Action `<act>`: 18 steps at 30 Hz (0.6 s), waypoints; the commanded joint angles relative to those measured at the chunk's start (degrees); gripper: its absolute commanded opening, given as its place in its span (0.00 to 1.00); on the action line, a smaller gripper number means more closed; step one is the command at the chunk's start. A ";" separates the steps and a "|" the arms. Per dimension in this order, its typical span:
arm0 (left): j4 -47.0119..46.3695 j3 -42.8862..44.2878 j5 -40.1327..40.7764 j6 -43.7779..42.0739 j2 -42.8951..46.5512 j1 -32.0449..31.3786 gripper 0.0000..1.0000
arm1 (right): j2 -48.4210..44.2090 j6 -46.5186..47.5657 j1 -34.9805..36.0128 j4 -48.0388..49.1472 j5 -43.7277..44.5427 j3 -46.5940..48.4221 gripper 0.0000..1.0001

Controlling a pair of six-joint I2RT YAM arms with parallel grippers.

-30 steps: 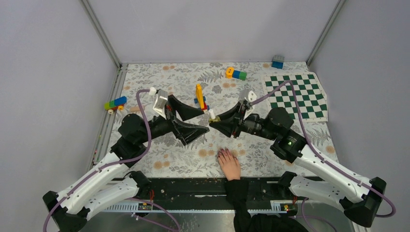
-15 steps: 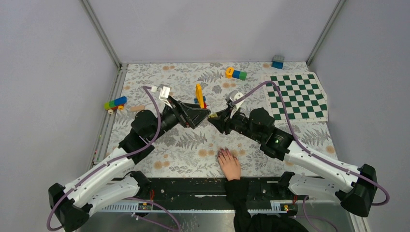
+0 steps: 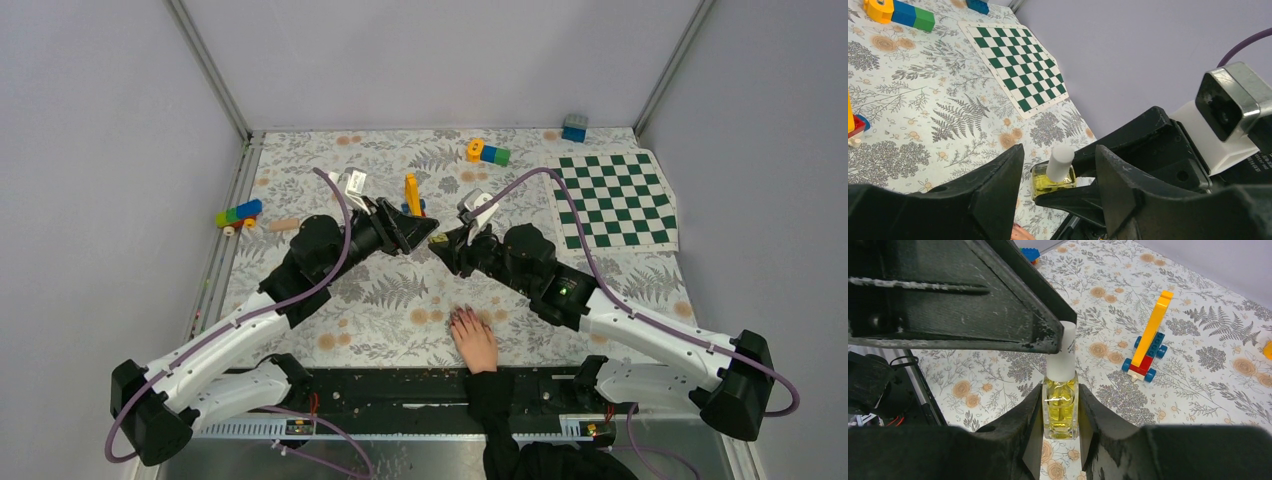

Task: Paint the nails
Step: Screw the nail polish bottle.

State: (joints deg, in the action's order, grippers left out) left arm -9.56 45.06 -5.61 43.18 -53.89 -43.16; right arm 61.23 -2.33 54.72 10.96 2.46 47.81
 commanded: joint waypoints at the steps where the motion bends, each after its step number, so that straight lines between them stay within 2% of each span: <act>1: -1.60 3.17 0.53 0.41 -1.13 0.11 0.55 | 0.05 1.42 0.82 1.48 1.83 3.07 0.00; 6: -1.78 3.32 -0.01 0.67 -1.98 0.14 0.48 | 0.39 1.85 0.78 0.97 2.01 3.46 0.00; 8: -1.85 3.44 -0.19 0.68 -2.09 0.12 0.41 | 0.51 1.96 0.89 0.75 2.08 3.67 0.00; 18: -1.66 3.11 -1.40 0.33 -2.53 -0.20 0.22 | 1.61 2.03 0.92 -0.13 2.56 4.61 0.00</act>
State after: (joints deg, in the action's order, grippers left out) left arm -9.52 45.71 -6.00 43.62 -56.29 -43.16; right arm 62.72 -1.15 54.87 9.37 3.55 49.12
